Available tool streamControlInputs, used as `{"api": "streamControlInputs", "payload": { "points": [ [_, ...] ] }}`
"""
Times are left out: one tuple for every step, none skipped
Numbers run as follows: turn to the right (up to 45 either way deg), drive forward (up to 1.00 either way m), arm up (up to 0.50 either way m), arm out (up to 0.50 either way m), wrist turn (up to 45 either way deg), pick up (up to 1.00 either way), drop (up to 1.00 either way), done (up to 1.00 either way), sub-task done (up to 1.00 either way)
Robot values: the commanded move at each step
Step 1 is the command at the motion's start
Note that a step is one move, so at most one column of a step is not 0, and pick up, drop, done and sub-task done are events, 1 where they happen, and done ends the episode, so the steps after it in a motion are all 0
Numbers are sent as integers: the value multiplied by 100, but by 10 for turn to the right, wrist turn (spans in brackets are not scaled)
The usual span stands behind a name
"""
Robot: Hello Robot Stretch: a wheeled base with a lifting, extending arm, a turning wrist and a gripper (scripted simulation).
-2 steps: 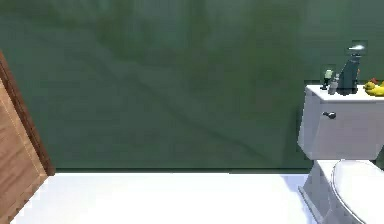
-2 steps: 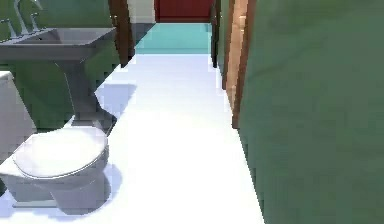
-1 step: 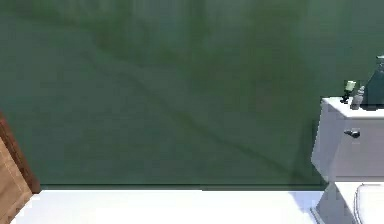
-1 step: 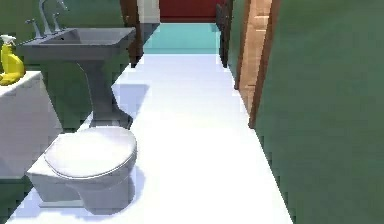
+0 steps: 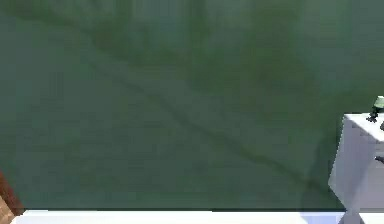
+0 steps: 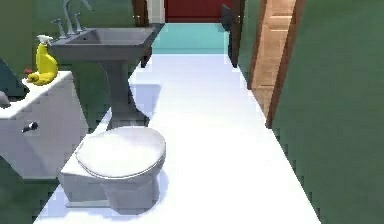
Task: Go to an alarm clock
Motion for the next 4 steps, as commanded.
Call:
{"api": "streamControlInputs", "payload": {
  "points": [
    [-450, 0, 0, 0, 0, 0, 0, 0, 0],
    [-450, 0, 0, 0, 0, 0, 0, 0, 0],
    [-30, 0, 0, 0, 0, 0, 0, 0, 0],
    [0, 50, 0, 0, 0, 0, 0, 0, 0]
  ]
}}
